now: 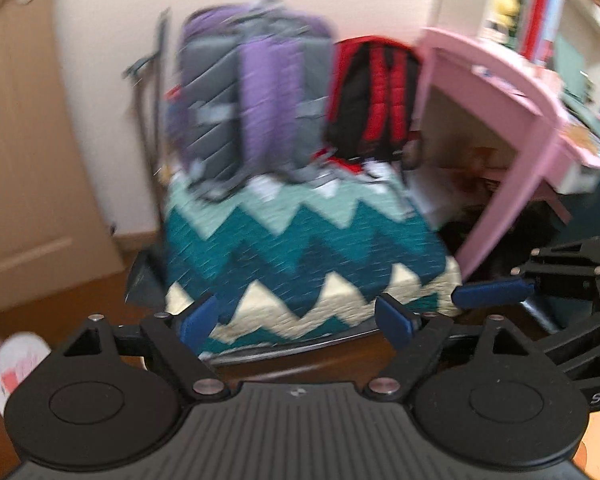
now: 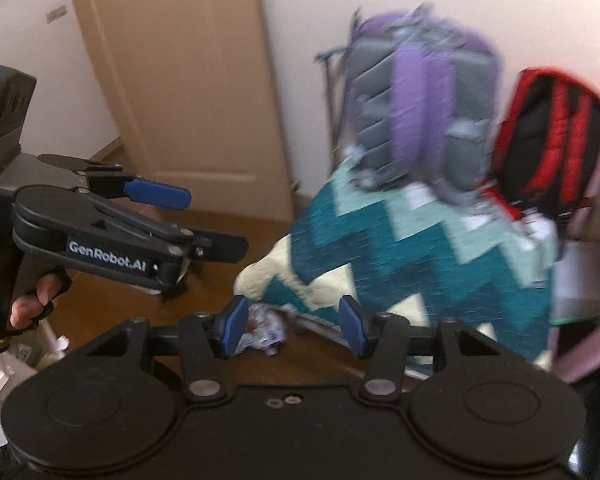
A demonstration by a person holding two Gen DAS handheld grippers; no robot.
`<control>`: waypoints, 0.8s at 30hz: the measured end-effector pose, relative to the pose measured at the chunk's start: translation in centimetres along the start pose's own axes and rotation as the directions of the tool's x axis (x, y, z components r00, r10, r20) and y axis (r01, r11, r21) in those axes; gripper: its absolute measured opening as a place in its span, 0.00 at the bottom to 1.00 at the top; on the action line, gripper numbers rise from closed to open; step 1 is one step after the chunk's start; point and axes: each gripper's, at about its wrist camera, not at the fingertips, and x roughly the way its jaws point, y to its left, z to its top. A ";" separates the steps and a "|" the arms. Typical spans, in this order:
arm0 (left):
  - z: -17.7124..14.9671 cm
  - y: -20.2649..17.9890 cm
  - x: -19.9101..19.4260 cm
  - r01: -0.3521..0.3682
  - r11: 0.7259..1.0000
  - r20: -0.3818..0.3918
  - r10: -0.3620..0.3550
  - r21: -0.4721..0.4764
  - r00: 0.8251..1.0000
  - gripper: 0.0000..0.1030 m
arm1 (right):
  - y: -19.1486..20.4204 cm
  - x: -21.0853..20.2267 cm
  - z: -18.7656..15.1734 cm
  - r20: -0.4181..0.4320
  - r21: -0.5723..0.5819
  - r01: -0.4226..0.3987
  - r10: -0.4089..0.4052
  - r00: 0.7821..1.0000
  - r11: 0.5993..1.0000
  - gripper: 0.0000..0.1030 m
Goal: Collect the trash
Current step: 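Move both tools back down toward the tissue and snack bag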
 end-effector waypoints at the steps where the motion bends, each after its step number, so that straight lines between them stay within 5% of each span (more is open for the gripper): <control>1: -0.6 1.5 0.7 -0.006 1.000 -0.006 0.005 -0.023 1.000 0.86 | 0.4 1.9 0.2 -0.022 -0.004 -0.015 0.015 1.000 1.000 0.49; 4: -2.7 6.0 3.5 -0.046 0.994 -0.030 0.043 -0.096 0.999 0.95 | 1.8 7.4 0.3 -0.079 -0.034 -0.049 0.046 0.996 0.998 0.49; 14: -11.1 20.2 15.8 -0.176 0.930 -0.185 0.120 -0.324 0.975 0.95 | 5.0 26.1 -1.3 -0.264 -0.026 -0.130 0.119 0.957 0.991 0.49; 24: -23.3 31.0 26.8 -0.324 0.847 -0.328 0.191 -0.421 0.925 0.95 | 7.7 43.3 -2.1 -0.413 -0.022 -0.144 0.122 0.902 0.989 0.49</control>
